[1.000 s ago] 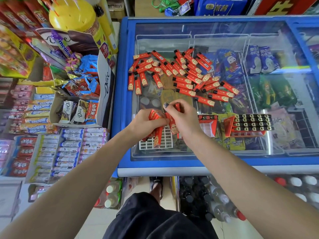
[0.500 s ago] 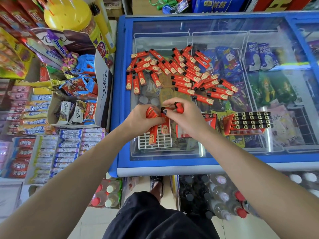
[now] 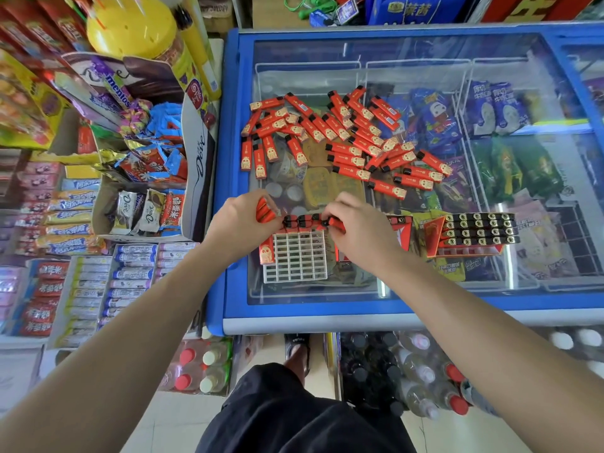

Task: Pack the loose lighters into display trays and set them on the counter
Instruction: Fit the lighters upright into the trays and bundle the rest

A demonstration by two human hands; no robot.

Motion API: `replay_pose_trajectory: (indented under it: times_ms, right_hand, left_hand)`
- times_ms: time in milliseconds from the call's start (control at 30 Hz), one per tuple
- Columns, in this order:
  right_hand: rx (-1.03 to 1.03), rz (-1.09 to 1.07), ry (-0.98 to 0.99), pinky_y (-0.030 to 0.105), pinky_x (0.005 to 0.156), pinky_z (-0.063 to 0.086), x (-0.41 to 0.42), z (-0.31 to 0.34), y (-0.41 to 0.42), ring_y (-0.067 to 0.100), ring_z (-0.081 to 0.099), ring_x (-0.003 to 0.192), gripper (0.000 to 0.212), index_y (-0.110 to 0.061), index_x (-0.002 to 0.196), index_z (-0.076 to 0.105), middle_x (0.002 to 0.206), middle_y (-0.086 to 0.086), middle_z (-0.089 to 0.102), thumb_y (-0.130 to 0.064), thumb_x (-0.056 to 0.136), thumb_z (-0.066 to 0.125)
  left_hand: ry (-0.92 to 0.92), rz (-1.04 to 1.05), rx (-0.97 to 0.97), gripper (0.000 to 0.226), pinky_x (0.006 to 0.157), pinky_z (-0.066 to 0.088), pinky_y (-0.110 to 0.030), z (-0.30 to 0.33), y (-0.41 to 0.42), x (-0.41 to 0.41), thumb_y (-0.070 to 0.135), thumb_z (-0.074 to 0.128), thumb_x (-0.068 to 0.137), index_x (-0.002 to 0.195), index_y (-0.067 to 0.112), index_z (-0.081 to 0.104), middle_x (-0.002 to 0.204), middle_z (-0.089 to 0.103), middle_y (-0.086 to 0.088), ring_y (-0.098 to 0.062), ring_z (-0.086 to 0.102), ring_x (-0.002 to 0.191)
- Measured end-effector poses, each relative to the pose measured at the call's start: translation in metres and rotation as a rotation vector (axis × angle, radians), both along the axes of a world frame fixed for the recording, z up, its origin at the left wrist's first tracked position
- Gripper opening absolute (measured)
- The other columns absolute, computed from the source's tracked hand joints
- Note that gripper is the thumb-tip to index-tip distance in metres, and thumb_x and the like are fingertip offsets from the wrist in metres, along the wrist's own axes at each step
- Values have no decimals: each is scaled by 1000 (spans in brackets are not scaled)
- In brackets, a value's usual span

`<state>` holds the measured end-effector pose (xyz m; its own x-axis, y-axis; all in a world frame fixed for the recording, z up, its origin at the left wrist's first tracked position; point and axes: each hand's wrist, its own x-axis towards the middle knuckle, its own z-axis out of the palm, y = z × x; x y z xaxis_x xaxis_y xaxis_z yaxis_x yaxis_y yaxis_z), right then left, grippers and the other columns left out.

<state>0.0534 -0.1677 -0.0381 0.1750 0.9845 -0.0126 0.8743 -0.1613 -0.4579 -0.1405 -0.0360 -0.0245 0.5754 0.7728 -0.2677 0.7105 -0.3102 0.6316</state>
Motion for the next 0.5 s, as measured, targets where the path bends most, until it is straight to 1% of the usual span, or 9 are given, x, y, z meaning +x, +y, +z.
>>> replay_pose_trajectory:
  times_ms: [67,200,333,500]
  right_hand:
    - [0,1,-38,39,56,55,-2,-6,2,24,63,72,16,-14,107,71,102,-1,57,-11,92,67]
    - [-7,15,-112,39,54,54,-7,-11,6,25,63,67,19,-15,110,69,101,1,57,-11,91,70]
    - [5,16,-139,34,49,50,-11,-11,9,25,61,62,23,-15,109,70,99,1,59,-11,87,75]
    - [22,19,-165,32,47,48,-14,-14,7,22,60,61,28,-15,108,69,95,1,60,-10,83,80]
  left_hand:
    - [7,8,18,15,72,60,-41,0,0,-3,33,73,88,87,31,58,78,66,8,-11,66,73]
    - [14,14,18,18,73,60,-41,-3,0,-6,34,73,88,87,35,55,79,65,9,-13,66,75]
    - [4,23,-8,17,74,60,-44,-5,1,-9,32,73,88,85,33,56,78,65,7,-13,66,74]
    - [5,27,-13,14,73,60,-45,-8,-1,-12,32,72,88,87,30,58,77,65,4,-14,66,72]
